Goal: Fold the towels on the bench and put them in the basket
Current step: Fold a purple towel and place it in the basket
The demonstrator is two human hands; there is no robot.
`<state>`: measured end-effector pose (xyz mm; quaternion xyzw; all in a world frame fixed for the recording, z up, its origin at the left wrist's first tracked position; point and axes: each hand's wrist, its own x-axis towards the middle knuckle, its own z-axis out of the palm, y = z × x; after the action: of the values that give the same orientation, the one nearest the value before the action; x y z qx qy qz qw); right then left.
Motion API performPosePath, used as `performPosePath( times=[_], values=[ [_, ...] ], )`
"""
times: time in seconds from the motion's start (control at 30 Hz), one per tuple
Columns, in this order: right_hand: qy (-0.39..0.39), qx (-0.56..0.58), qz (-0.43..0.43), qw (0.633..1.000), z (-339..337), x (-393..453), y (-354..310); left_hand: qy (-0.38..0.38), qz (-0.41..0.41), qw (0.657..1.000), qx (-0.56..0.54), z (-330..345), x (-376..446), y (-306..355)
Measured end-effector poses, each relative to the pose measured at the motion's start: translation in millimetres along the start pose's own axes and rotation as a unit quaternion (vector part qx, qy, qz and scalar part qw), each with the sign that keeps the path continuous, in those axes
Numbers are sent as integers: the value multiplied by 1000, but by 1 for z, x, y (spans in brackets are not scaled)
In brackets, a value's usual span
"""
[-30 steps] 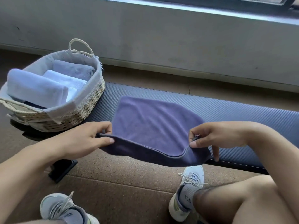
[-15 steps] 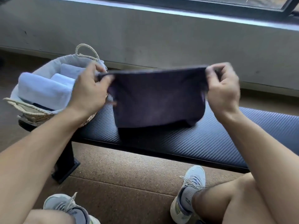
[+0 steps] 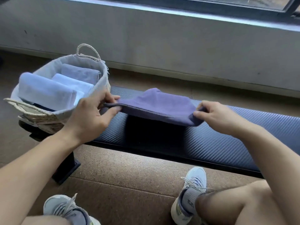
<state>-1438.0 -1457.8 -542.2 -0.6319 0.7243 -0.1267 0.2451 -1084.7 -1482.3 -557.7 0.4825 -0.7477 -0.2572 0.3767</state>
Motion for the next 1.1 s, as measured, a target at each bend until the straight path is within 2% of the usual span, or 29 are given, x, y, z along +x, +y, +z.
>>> performPosePath(
  times=[0.07,0.17,0.23,0.3,0.33,0.37,0.4,0.5,0.57,0.63,0.7,0.77,0.87,0.97,1.1],
  values=[
    [-73,-17,13,997,0,-6,4,-42,-2,999,25,-5,-9,4],
    [-180,-42,24,982,0,-14,6,-163,-41,981,93,-9,-20,6],
    [-260,13,44,964,4,-19,8,-251,-91,958,108,-11,-22,5],
    [-324,84,58,941,3,-25,4,-340,-161,926,43,-11,-25,5],
    [-331,102,53,937,1,-26,1,-362,-200,910,-4,-10,-26,4],
    [-317,117,47,940,-1,-26,-4,-358,-227,905,-31,-9,-25,1],
    [-280,132,43,950,-1,-24,-7,-326,-240,914,-35,-8,-22,-2],
    [-80,206,64,973,2,-9,-12,-144,-225,963,28,-3,-6,-14],
    [51,284,66,955,6,4,-15,-44,-200,976,79,-3,6,-15],
    [146,353,29,924,8,14,-22,22,-168,978,122,-5,18,-11],
    [221,358,-28,907,8,21,-29,87,-140,979,122,-5,30,-3],
    [272,347,-67,895,6,28,-35,139,-120,979,89,-7,43,5],
    [309,342,-98,882,1,35,-38,174,-128,976,-13,-13,58,15],
    [335,343,-113,870,-2,37,-38,179,-154,971,-43,-16,67,18],
    [377,302,-147,863,-8,30,-44,169,-160,960,-155,-16,71,21]
  ],
)
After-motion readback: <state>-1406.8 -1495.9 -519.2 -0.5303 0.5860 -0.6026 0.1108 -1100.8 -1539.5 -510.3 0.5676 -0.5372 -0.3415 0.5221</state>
